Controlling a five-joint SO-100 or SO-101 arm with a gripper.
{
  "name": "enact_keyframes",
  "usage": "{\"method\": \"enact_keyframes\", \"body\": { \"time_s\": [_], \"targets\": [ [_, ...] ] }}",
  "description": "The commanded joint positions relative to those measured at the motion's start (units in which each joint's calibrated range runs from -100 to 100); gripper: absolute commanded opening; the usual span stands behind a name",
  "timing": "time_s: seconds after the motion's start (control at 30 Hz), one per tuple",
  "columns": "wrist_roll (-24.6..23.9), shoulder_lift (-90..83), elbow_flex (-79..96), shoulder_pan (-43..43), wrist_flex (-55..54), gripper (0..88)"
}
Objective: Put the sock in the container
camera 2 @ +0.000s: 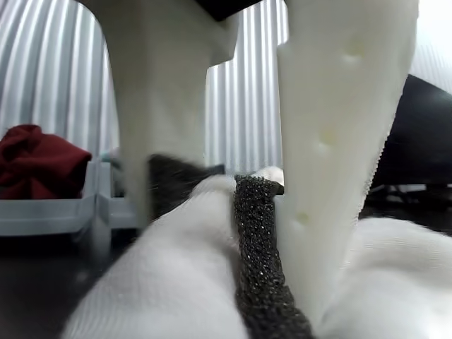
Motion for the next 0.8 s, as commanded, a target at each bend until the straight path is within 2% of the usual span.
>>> {"method": "enact_keyframes", "body": {
  "time_s": [0.0,0.27,0.43,0.77],
  "targets": [
    [-0.19,-0.23,-0.49,0.32,-0.24,2.2],
    [-0.99,-0.73,-8.51,0.95,0.01,1.3],
    [-8.03,-0.73,-18.79,0.24,-0.07,1.3],
    [-18.38,0.02,-38.09,1.19,-0.16,1.3]
  ]
}}
